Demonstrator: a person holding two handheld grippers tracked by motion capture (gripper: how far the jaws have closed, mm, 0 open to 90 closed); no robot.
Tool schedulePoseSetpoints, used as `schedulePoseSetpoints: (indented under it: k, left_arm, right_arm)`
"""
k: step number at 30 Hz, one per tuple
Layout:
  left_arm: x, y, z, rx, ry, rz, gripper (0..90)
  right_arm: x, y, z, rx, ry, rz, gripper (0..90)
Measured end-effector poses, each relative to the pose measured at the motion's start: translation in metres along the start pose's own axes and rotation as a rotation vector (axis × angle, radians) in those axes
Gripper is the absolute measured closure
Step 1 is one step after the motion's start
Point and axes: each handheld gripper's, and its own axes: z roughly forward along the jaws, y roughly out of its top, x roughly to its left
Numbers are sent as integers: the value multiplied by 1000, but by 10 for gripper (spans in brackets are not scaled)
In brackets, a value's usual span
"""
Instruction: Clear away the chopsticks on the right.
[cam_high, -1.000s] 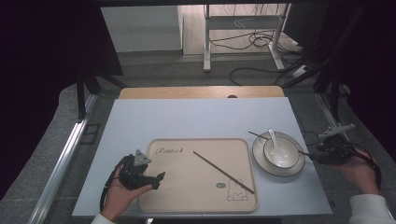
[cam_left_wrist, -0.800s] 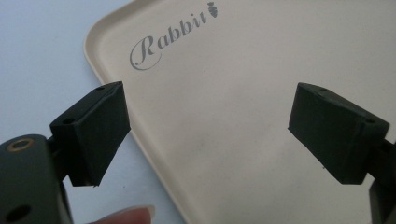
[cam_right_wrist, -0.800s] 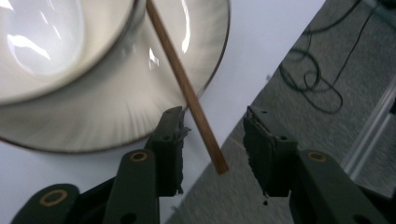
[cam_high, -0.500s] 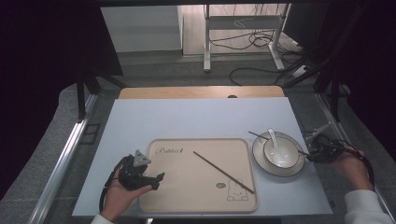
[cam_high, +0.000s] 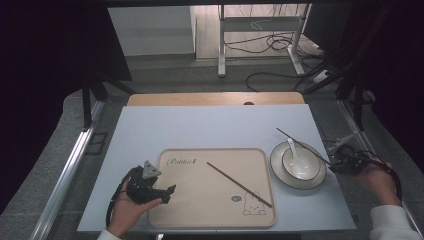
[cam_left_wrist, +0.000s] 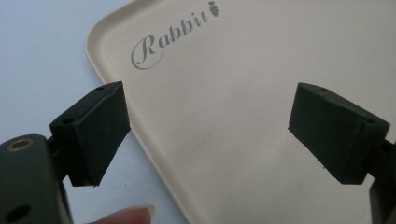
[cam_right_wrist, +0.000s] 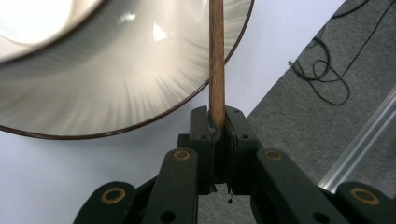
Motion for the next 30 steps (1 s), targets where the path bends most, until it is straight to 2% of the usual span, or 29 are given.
schedulePoseSetpoints:
  k: [2, 6, 9, 12, 16, 20, 26, 30]
  left_arm:
    - [0, 0, 0, 0, 0, 0, 126]
    - [0, 0, 0, 1, 1, 0, 126]
    - [0, 0, 0, 1, 2, 1, 126]
    - [0, 0, 0, 1, 1, 1, 126]
    - [0, 0, 0, 3, 0, 5, 126]
    - [0, 0, 1, 2, 1, 1, 126]
    - [0, 0, 0, 0, 0, 4, 126]
    - [0, 0, 1, 1, 0, 3, 126]
  right_arm:
    - [-1, 0, -7, -26, 18, 36, 834]
    - [2, 2, -28, -156, 78, 96, 834]
    - [7, 8, -42, -200, 81, 112, 834]
    - [18, 15, -53, -246, 117, 119, 833]
    - [37, 25, -62, -318, 215, 146, 833]
    - [60, 31, -64, -343, 276, 125, 833]
    - [91, 45, -62, -339, 311, 102, 833]
    - [115, 57, -59, -311, 310, 32, 833]
